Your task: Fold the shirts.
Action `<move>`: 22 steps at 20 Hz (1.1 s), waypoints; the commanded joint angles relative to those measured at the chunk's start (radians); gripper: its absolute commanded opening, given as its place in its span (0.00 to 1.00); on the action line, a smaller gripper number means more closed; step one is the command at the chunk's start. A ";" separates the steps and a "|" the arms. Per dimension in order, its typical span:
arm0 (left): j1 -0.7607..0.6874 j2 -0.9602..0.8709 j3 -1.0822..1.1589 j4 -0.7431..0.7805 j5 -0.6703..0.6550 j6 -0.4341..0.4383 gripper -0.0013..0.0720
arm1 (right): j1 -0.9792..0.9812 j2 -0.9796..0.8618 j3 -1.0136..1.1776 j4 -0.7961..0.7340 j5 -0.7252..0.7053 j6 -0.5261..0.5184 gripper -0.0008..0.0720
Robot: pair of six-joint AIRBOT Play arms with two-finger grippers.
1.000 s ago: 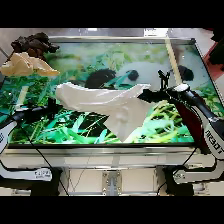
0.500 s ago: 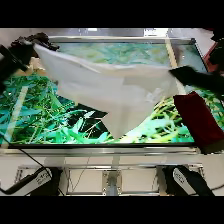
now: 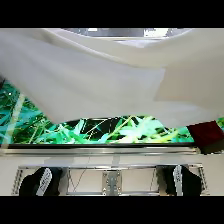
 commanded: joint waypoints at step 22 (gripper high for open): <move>-0.415 -1.108 -0.118 0.634 0.386 -0.427 0.02 | 0.567 -1.077 -0.485 0.028 -0.695 -0.048 0.05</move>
